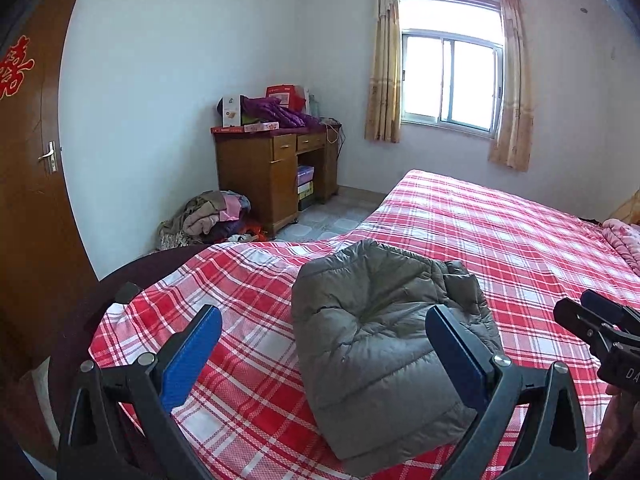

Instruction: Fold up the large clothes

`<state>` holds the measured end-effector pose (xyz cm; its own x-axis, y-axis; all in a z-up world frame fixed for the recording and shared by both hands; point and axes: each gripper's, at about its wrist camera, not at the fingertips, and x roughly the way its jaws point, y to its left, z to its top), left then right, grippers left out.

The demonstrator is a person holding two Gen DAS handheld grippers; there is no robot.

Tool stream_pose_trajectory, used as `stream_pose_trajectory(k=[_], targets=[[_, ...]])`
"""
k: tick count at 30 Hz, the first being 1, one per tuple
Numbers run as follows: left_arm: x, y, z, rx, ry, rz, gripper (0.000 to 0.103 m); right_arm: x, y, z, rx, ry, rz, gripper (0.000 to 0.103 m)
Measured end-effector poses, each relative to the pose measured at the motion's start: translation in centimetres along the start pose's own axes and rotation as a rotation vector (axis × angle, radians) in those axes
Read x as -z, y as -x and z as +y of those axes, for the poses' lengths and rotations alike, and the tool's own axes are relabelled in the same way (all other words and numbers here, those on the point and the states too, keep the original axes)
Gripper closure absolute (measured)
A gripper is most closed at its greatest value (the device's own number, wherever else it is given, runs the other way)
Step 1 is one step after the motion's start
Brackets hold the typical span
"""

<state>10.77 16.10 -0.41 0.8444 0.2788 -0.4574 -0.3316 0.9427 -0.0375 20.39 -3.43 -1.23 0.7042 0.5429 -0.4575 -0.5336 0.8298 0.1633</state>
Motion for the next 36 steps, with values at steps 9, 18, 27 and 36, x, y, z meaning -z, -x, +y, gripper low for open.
stream_pose_trajectory(k=[9, 18, 27, 36], targets=[[0.05, -0.09, 0.08, 0.001, 0.000, 0.001, 0.001, 0.24, 0.12, 0.20, -0.003, 0.010, 0.006, 0.013], [0.22, -0.26, 0.25, -0.004, 0.003, 0.003, 0.001, 0.08, 0.37, 0.63, -0.008, 0.017, 0.000, 0.012], [0.17, -0.17, 0.24, -0.005, 0.005, 0.000, 0.001, 0.19, 0.41, 0.81, -0.010, 0.017, 0.002, 0.012], [0.16, -0.27, 0.30, -0.006, 0.004, 0.002, 0.001, 0.21, 0.38, 0.79, -0.012, 0.016, 0.003, 0.012]])
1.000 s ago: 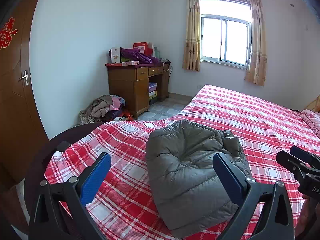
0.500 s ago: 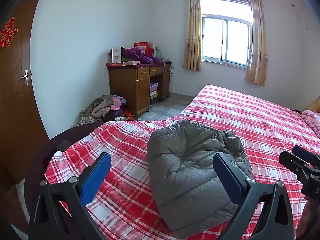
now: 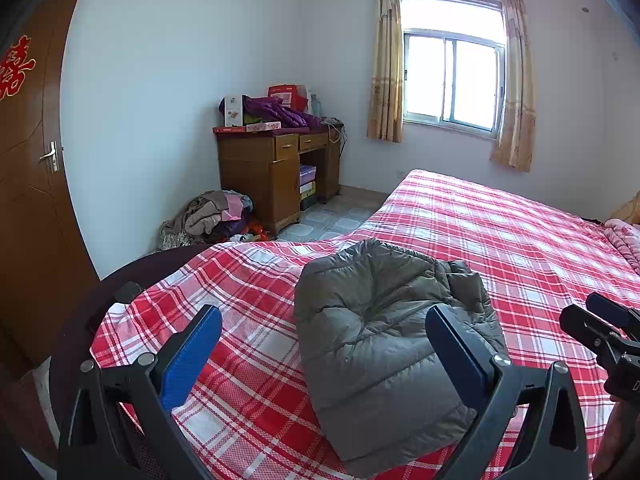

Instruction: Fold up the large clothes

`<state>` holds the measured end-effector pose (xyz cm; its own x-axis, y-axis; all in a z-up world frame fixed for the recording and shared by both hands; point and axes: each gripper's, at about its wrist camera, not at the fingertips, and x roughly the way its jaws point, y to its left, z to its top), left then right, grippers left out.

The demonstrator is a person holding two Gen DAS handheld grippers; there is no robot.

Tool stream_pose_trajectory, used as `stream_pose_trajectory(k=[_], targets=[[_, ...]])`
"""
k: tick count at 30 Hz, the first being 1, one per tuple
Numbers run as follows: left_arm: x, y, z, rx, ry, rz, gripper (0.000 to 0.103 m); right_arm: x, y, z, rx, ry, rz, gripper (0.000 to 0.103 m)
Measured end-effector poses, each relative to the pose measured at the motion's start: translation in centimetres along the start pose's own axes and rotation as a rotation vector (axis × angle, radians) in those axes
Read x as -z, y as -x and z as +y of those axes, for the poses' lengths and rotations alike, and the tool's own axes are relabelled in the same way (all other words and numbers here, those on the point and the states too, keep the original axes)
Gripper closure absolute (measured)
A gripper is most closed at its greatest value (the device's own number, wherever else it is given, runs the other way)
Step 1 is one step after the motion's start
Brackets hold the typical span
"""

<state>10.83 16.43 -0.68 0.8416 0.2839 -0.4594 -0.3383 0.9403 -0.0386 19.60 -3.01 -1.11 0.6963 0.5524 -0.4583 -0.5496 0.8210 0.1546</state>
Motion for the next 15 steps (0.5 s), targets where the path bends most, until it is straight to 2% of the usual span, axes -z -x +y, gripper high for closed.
stream_pose_trajectory(k=[15], targets=[[0.21, -0.43, 0.06, 0.002, 0.002, 0.009, 0.001, 0.30, 0.19, 0.04, 0.004, -0.003, -0.003, 0.012]])
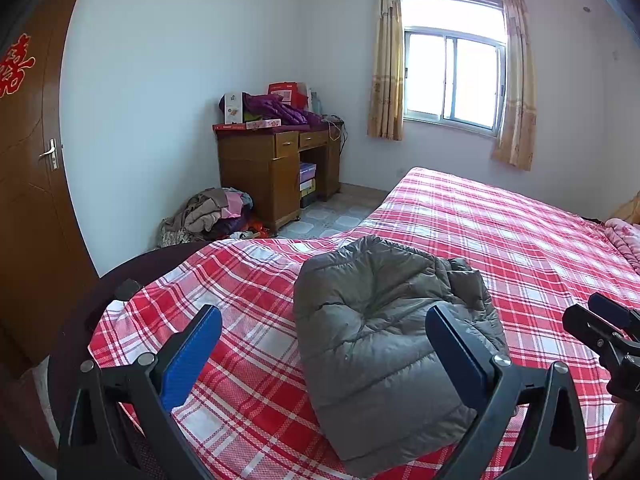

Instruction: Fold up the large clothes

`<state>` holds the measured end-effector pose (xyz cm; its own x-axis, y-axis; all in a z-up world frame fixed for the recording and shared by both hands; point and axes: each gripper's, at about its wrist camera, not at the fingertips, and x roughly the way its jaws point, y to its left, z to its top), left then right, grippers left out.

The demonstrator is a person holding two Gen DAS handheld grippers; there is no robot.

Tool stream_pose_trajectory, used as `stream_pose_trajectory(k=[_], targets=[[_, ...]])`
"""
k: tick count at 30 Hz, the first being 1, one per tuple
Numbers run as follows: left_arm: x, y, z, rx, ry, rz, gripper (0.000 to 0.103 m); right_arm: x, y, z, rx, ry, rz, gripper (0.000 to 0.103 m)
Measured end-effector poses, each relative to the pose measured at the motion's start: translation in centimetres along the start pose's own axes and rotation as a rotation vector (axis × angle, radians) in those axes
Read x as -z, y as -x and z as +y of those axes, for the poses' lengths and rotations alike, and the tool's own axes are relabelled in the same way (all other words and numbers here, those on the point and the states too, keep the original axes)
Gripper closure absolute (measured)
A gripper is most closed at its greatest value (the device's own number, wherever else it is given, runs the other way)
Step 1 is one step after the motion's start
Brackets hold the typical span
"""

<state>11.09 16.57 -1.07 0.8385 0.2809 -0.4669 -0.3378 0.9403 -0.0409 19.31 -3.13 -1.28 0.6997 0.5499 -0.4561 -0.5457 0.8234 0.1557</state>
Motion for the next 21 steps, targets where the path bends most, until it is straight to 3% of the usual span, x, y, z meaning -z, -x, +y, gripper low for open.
stream_pose_trajectory(k=[10, 21], targets=[[-0.2, 0.3, -0.1, 0.007, 0.009, -0.010, 0.001, -0.2, 0.2, 0.0, 0.001, 0.004, -0.016, 0.012], [0.1, -0.7, 0.1, 0.000, 0.006, 0.033, 0.001, -0.2, 0.2, 0.0, 0.003, 0.000, -0.012, 0.011]])
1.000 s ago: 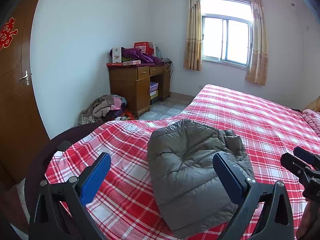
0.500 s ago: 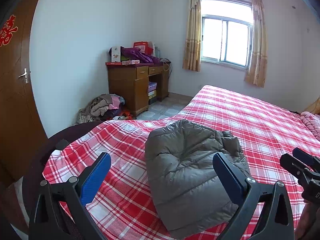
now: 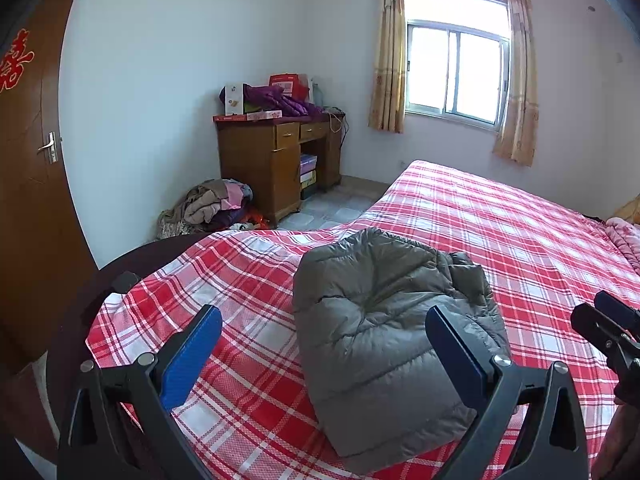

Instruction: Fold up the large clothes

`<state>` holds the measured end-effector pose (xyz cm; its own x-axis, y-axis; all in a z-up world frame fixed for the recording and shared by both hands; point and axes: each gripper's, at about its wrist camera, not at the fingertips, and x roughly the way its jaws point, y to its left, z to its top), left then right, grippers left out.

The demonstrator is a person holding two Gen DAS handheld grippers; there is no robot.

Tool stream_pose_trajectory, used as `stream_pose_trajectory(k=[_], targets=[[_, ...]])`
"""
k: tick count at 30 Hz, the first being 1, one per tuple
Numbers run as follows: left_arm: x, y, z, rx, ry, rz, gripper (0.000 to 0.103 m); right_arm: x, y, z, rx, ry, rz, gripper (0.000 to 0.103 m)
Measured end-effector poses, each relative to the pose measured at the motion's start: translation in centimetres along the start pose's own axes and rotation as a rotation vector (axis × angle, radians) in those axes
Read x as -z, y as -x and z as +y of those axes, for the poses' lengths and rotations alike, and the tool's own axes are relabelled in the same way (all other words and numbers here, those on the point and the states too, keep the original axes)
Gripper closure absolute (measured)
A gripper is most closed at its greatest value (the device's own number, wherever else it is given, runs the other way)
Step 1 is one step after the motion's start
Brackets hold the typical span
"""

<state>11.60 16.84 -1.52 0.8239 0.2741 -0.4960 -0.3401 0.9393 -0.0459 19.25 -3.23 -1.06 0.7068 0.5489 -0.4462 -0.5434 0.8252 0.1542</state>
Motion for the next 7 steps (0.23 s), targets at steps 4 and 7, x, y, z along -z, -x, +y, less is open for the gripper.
stream_pose_trajectory(k=[4, 7], targets=[[0.16, 0.15, -0.17, -0.004, -0.023, -0.019, 0.001, 0.12, -0.15, -0.09, 0.002, -0.002, 0.005, 0.011], [0.21, 0.23, -0.40, 0.007, -0.032, -0.026, 0.001, 0.22, -0.30, -0.10, 0.004, -0.001, 0.010, 0.011]])
